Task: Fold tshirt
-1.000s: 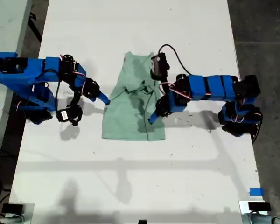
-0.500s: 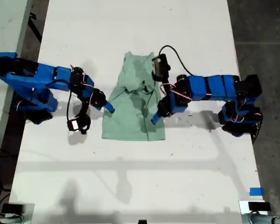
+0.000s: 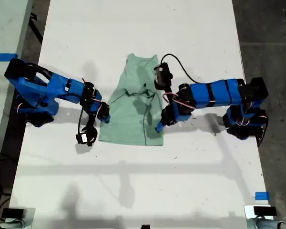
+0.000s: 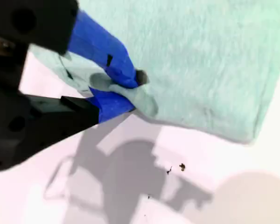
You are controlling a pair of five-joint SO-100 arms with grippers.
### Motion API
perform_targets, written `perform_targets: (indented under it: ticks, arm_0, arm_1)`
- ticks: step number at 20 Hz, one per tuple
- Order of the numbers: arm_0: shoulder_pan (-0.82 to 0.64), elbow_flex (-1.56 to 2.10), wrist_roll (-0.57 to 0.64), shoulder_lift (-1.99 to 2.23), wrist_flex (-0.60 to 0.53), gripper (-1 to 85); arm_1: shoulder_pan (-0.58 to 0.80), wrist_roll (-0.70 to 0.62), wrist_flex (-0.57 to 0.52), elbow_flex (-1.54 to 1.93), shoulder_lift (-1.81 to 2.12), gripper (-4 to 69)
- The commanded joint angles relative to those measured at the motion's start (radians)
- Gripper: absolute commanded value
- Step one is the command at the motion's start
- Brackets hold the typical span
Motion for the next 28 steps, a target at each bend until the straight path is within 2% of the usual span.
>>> perform_targets:
  ticks: [1, 5, 8, 13, 18, 19, 20, 21, 23, 25, 28]
  arm_0:
    - [0.026, -0.023, -0.051, 0.038, 0.029, 0.1]
    - [0.011, -0.006, -0.12, 0.229, 0.216, 0.1]
    - [-0.012, 0.002, -0.114, 0.353, 0.278, 0.1]
    - [0.023, -0.4, -0.055, 0.021, 0.299, 0.1]
    - [0.041, -1.031, 0.003, -0.529, 0.454, 0.1]
    - [0.046, -1.131, 0.009, -0.624, 0.476, 6.2]
    - [0.052, -1.17, 0.011, -0.675, 0.479, 18.1]
    - [0.057, -1.172, -0.003, -0.687, 0.485, 23.9]
    - [0.057, -1.172, -0.017, -0.68, 0.561, 28.6]
    - [0.049, -1.157, -0.044, -0.618, 0.712, 30.2]
    - [0.064, -0.966, -0.054, -0.298, 0.713, 27.9]
  arm_1:
    - [-0.017, 0.011, -0.032, -0.003, 0.071, 28.6]
    - [-0.017, 0.008, -0.037, 0.008, 0.075, 28.6]
    - [-0.014, 0.003, -0.048, 0.017, 0.078, 28.5]
    - [-0.006, 0.002, -0.054, 0.023, 0.084, 28.5]
    - [-0.008, 0.014, -0.055, 0.034, 0.094, 28.5]
    - [-0.009, 0.017, -0.058, 0.038, 0.097, 28.5]
    - [-0.012, 0.02, -0.061, 0.044, 0.1, 28.5]
    - [-0.014, 0.025, -0.064, 0.054, 0.106, 28.5]
    - [-0.018, 0.031, -0.077, 0.077, 0.117, 28.5]
    - [-0.018, 0.032, -0.077, 0.081, 0.132, 28.5]
    - [-0.02, 0.041, -0.067, 0.103, 0.178, 28.2]
